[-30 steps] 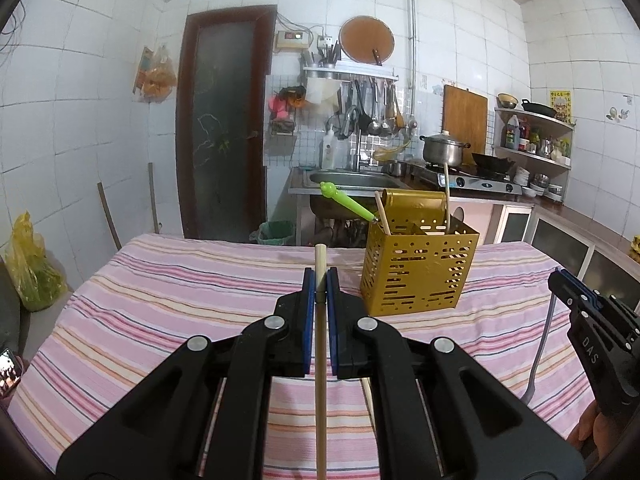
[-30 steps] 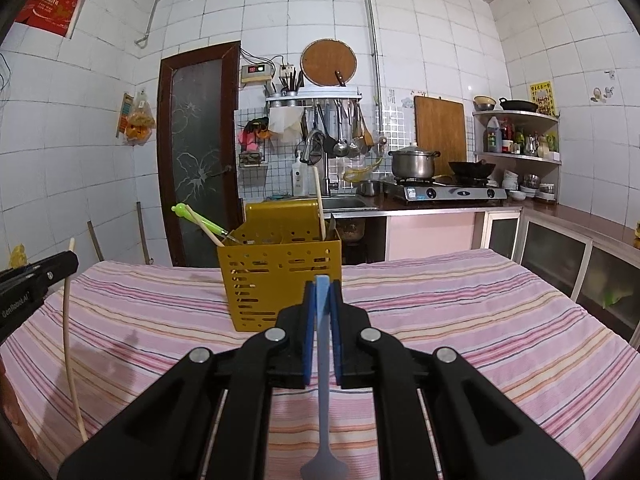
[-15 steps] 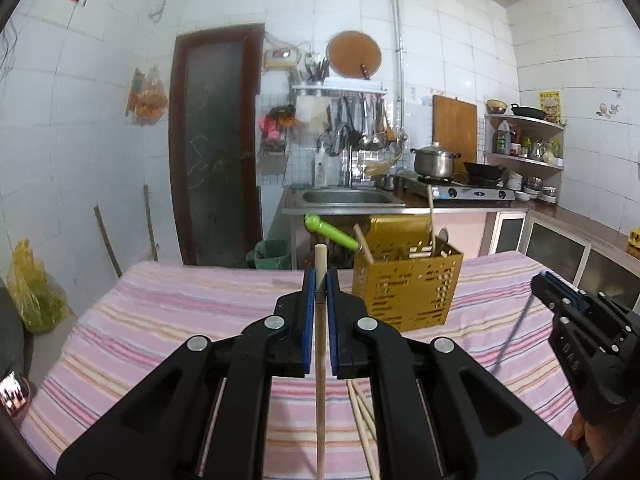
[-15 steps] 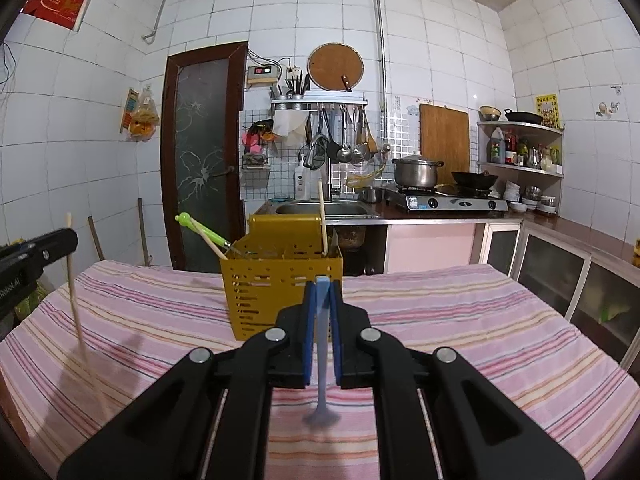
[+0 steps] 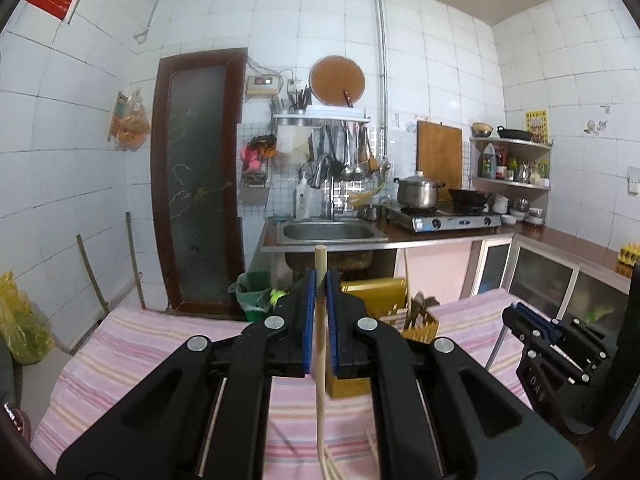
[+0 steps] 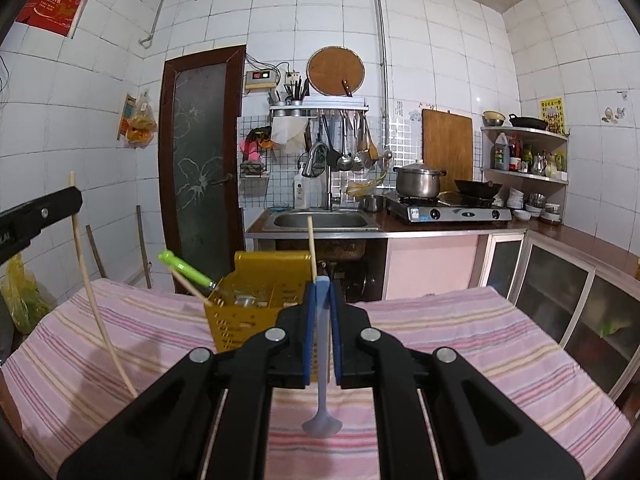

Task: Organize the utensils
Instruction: 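Lower the chopstick and spatula into the holder and open both tools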

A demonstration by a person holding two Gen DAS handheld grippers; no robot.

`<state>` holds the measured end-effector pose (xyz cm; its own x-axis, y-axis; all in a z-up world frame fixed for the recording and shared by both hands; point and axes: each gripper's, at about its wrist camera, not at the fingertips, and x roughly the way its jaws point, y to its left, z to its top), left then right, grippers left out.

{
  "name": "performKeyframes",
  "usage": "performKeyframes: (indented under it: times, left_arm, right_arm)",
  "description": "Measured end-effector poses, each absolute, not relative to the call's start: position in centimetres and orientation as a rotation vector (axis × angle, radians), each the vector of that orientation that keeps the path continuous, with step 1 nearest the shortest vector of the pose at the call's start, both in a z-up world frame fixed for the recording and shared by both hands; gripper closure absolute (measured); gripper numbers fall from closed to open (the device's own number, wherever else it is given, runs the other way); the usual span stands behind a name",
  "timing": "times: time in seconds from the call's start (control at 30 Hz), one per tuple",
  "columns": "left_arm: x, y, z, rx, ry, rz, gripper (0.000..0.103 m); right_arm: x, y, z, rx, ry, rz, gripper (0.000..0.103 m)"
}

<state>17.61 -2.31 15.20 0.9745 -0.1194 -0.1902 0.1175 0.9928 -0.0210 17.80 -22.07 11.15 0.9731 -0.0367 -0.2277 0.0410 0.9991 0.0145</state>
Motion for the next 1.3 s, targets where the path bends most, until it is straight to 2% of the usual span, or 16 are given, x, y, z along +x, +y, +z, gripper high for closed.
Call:
performKeyframes:
  times: [0.37,0.5,0.83,1.3]
  left_arm:
    - [22.8,-5.1,22.4,-0.046,0.055,-0.152,0.098]
    - [25.7,-6.4,23.3,-0.058,0.035,-0.159,0.098]
    - [34.4,-8.0,18.3,-0.079,0.142,-0.149,0.098]
    - [38.6,-7.2,12.4,-0.086,0.312,-0.119,0.097]
  right_arm:
    - [21.7,-22.5,18.7,-0.026,0.106,-0.041,0.096]
    - [24.3,-22.6,20.2,-0.017,0.092,-0.028,0.096]
    - [30.8,-22.7,16.9,0.001,0.17,0.026,0.096]
    - [34.6,-23.3,12.0,0.016,0.346,0.035,0.095]
